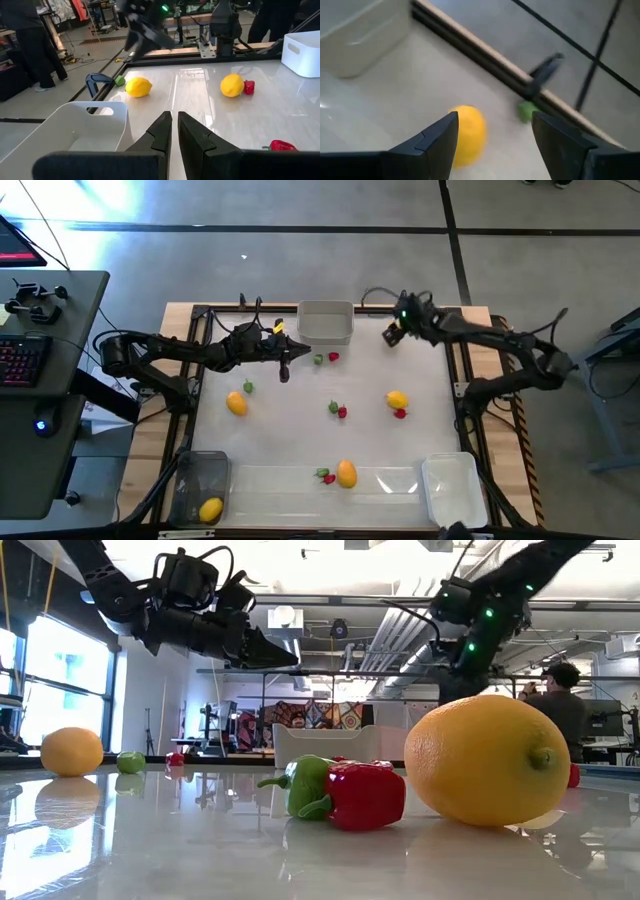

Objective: Sort produce into baskets
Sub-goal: Put the green chili pepper into the gray bin

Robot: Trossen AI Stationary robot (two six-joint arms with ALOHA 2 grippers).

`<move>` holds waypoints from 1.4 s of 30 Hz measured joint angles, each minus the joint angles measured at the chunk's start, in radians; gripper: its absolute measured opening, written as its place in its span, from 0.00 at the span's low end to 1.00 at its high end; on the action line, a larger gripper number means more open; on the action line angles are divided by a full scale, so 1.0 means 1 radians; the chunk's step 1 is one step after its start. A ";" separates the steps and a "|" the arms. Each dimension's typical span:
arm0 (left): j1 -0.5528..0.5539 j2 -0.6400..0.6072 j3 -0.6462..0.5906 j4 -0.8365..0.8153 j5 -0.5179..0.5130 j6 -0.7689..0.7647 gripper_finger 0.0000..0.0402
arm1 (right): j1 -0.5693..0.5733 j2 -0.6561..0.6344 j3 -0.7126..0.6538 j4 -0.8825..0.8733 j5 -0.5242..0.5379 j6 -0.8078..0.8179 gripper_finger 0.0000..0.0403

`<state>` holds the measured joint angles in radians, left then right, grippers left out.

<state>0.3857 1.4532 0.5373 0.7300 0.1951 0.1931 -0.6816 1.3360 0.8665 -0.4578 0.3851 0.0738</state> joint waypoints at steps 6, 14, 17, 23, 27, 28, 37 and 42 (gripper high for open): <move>0.000 0.000 0.000 -0.009 0.000 -0.005 0.05 | -0.165 0.115 0.195 -0.226 -0.107 -0.160 0.60; 0.000 0.000 0.000 -0.011 0.000 -0.008 0.05 | -0.327 0.356 0.355 -0.377 -0.256 -0.256 0.60; 0.000 0.000 0.000 -0.011 0.000 -0.007 0.05 | -0.351 0.429 0.410 -0.457 -0.266 -0.297 0.60; 0.000 0.000 0.000 -0.013 0.000 0.010 0.05 | -0.380 0.499 0.463 -0.488 -0.316 -0.369 0.58; 0.000 0.000 0.001 -0.031 0.000 0.010 0.05 | -0.399 0.505 0.463 -0.496 -0.343 -0.393 0.50; 0.000 0.000 0.001 -0.035 0.000 0.010 0.05 | -0.403 0.506 0.462 -0.503 -0.351 -0.393 0.48; 0.000 0.000 0.001 -0.037 0.000 0.010 0.05 | -0.413 0.506 0.462 -0.509 -0.405 -0.393 0.39; 0.000 0.000 0.001 -0.037 0.000 0.010 0.05 | -0.415 0.505 0.461 -0.496 -0.404 -0.389 0.42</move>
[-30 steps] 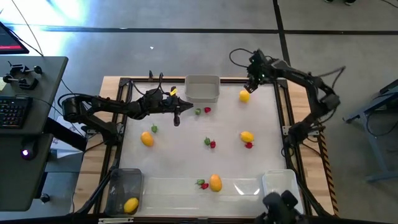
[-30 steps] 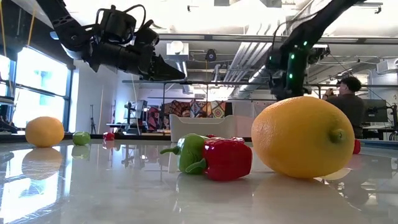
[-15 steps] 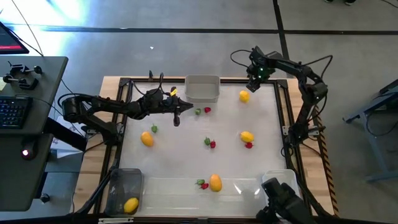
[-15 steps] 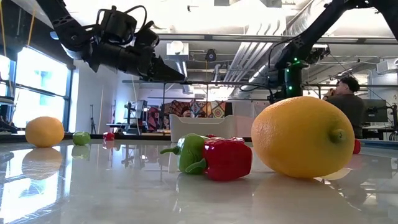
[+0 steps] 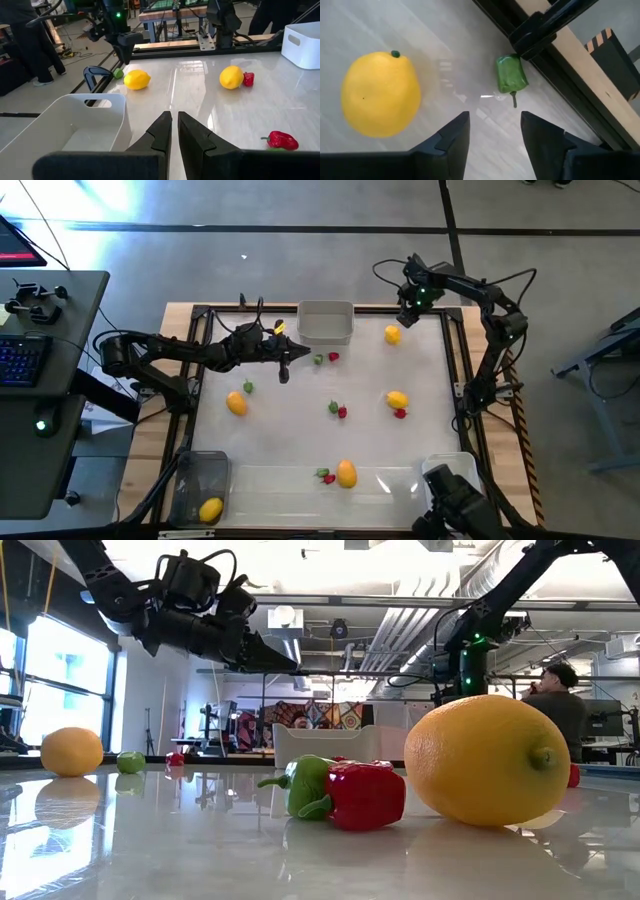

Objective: Sort produce into baskets
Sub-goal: Put the green chili pepper into the gray bin

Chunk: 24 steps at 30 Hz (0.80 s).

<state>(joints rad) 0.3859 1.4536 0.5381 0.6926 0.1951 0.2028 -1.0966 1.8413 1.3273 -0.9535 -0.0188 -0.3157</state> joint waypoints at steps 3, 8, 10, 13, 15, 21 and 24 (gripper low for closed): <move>0.000 0.000 0.000 0.000 0.000 0.000 0.05 | -0.006 0.008 0.000 0.002 0.000 0.003 0.45; 0.000 0.000 0.000 -0.001 0.000 -0.008 0.05 | -0.023 0.035 -0.001 0.007 -0.005 0.018 0.47; 0.000 0.000 0.000 -0.001 0.000 -0.009 0.05 | -0.028 0.044 -0.001 0.008 -0.009 0.019 0.47; 0.000 0.000 0.000 -0.001 0.000 -0.009 0.05 | -0.033 0.049 -0.001 0.020 -0.010 0.019 0.45; 0.000 0.000 0.000 -0.001 0.000 -0.009 0.05 | -0.036 0.049 -0.001 0.029 -0.015 0.012 0.44; 0.000 0.000 0.000 -0.001 0.000 -0.009 0.05 | -0.038 0.049 -0.001 0.030 -0.021 -0.002 0.35; 0.000 0.000 0.000 0.000 0.000 -0.009 0.05 | -0.038 0.049 -0.001 0.029 -0.023 -0.004 0.31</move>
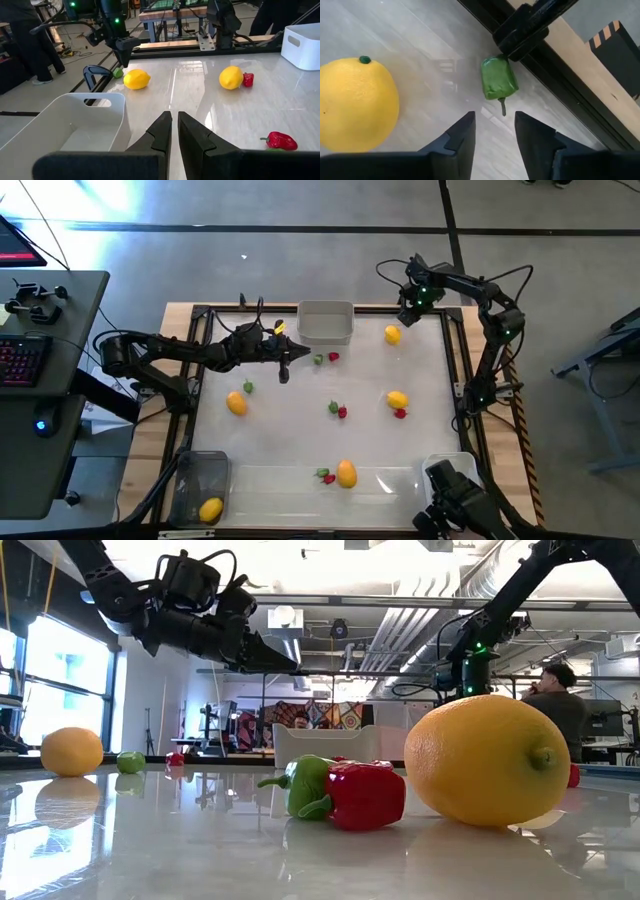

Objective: Sort produce into baskets
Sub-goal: Put the green chili pepper into the gray bin

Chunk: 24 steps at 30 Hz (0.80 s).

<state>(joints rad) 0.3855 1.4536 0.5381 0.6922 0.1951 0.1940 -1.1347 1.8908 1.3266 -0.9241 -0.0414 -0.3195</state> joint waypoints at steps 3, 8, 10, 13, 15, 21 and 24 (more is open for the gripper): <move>0.000 0.000 0.000 0.000 0.000 0.000 0.05 | 0.000 0.002 0.000 0.000 -0.001 0.000 0.30; 0.000 0.000 0.000 0.000 0.000 0.000 0.05 | -0.005 0.032 0.000 -0.002 -0.002 0.005 0.30; 0.000 0.000 0.000 0.000 0.000 0.000 0.05 | -0.005 0.033 0.000 -0.006 -0.003 0.005 0.30; 0.000 0.000 0.000 0.000 0.000 0.000 0.05 | -0.005 0.032 0.001 -0.006 -0.004 0.004 0.30; 0.000 0.000 0.000 0.001 0.000 0.000 0.05 | -0.006 0.032 0.001 -0.006 -0.004 0.001 0.30; 0.000 0.000 0.000 0.004 0.000 0.000 0.05 | -0.018 0.032 0.001 -0.010 -0.004 0.005 0.30; 0.000 0.000 0.000 0.005 0.000 0.000 0.05 | -0.021 0.032 0.001 -0.010 -0.004 0.004 0.26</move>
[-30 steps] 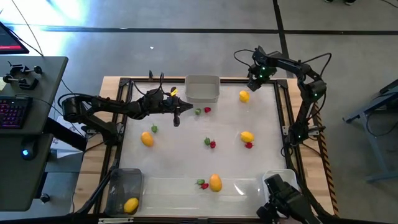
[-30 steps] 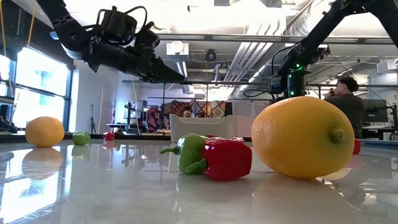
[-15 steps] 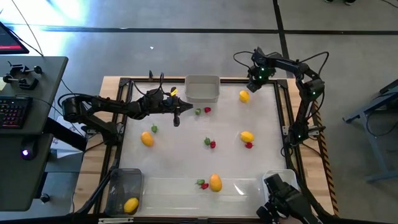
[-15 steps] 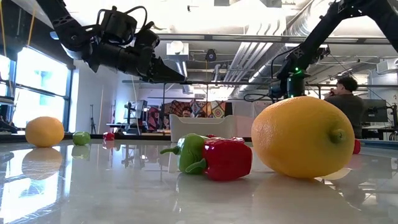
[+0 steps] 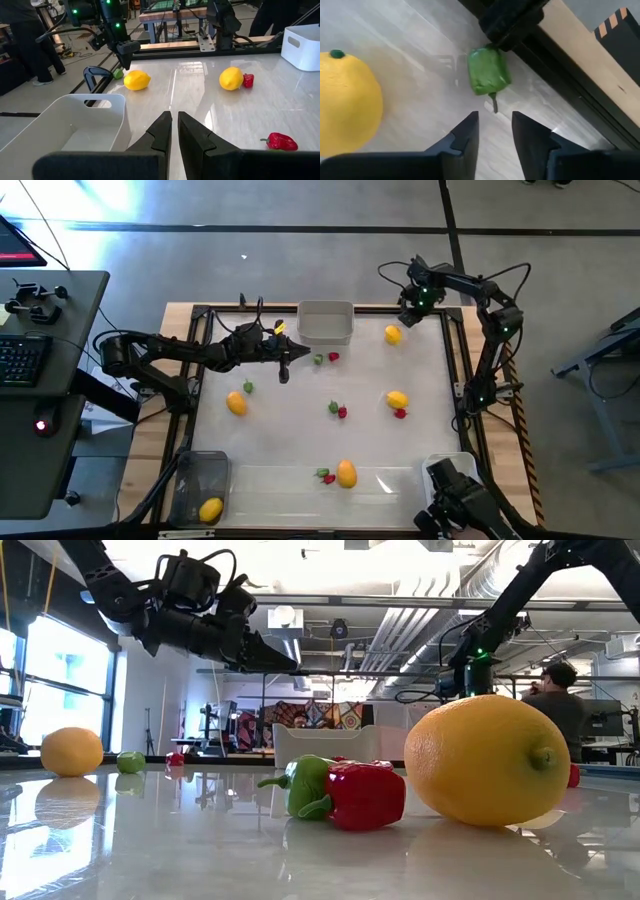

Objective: Sort produce into baskets
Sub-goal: Put the green chili pepper into the gray bin

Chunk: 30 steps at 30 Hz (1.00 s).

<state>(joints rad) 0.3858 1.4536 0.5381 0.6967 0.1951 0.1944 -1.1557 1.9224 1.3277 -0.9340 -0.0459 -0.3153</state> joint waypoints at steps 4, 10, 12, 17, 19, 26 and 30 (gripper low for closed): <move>0.000 0.000 0.000 0.000 0.000 0.000 0.05 | 0.002 0.000 0.000 -0.001 -0.014 -0.005 0.14; 0.000 0.000 0.000 0.000 0.000 0.000 0.05 | 0.002 0.000 0.000 -0.012 -0.015 -0.020 0.01; 0.000 0.000 0.000 0.000 0.000 0.000 0.05 | 0.003 0.000 0.000 -0.020 -0.015 -0.026 0.02; 0.000 0.000 0.000 0.005 0.000 0.000 0.05 | 0.004 0.000 0.000 -0.032 -0.015 -0.027 0.00; 0.000 0.000 0.000 0.004 0.000 0.000 0.05 | 0.006 -0.001 0.000 -0.040 -0.015 -0.030 0.00; 0.000 0.000 0.000 0.004 0.000 0.000 0.05 | 0.033 -0.001 0.001 -0.046 0.165 0.012 0.05; 0.000 0.000 0.000 0.004 0.000 0.000 0.05 | 0.050 -0.002 0.001 -0.070 0.253 0.026 0.15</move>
<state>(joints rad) 0.3855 1.4536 0.5381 0.7010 0.1951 0.1944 -1.1053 1.9209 1.3285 -1.0043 0.2073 -0.2893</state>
